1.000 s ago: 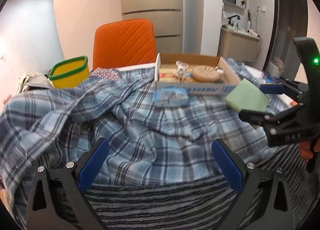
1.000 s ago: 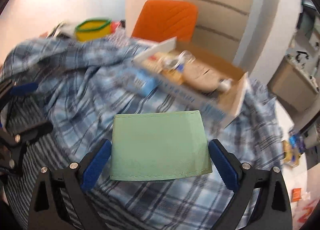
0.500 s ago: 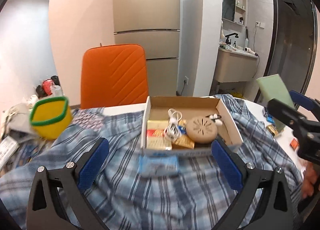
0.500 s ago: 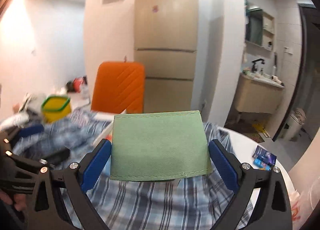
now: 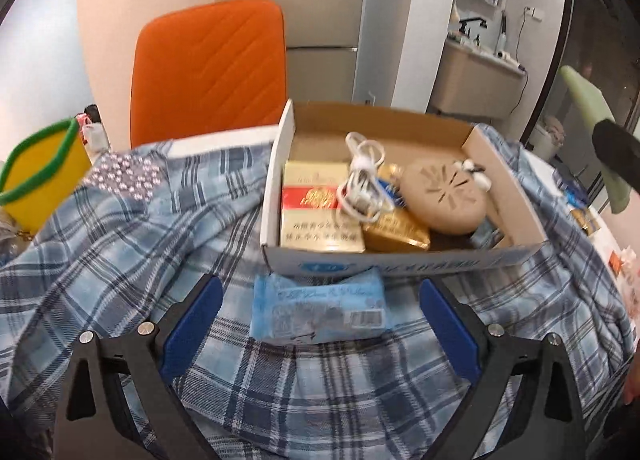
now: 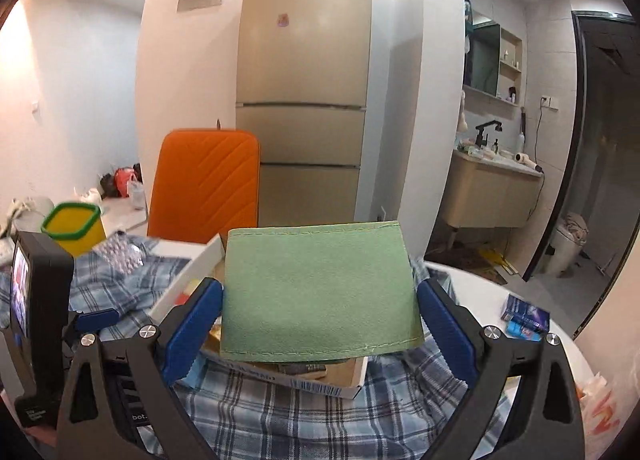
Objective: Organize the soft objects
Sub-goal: 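Carry the green card over the box while the left tool approaches the blue snack packet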
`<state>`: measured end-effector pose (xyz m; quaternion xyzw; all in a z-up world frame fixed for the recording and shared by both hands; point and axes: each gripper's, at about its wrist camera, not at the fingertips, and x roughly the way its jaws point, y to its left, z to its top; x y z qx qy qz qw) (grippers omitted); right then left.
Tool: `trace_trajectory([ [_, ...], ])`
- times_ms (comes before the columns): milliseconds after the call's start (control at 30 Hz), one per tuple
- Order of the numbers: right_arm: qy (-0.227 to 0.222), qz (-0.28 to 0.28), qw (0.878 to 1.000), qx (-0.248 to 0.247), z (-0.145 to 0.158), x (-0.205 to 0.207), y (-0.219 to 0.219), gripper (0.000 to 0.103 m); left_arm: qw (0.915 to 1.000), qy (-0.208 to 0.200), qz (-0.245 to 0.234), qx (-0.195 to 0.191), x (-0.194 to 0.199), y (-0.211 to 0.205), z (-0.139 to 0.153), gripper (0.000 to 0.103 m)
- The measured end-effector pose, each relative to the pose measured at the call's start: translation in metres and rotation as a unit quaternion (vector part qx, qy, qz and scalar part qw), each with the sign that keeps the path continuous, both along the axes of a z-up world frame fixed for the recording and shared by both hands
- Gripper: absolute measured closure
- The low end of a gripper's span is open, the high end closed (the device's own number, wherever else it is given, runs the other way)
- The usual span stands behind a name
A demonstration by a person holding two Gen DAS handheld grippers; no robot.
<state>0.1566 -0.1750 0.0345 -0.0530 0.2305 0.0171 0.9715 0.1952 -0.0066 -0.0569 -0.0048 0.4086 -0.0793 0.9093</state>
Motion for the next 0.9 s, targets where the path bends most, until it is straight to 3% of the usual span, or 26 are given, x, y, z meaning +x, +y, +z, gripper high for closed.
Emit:
trace_trajectory([
  [367, 0.046, -0.019, 0.999, 0.000, -0.040, 0.017, -0.006, 0.004, 0.9980, 0.048, 0.010, -0.041, 0.012, 0.014, -0.019, 0.009],
  [900, 0.055, -0.011, 0.998, -0.023, -0.052, 0.017, 0.002, 0.004, 0.9986, 0.044, -0.001, -0.029, 0.014, 0.006, -0.020, 0.021],
])
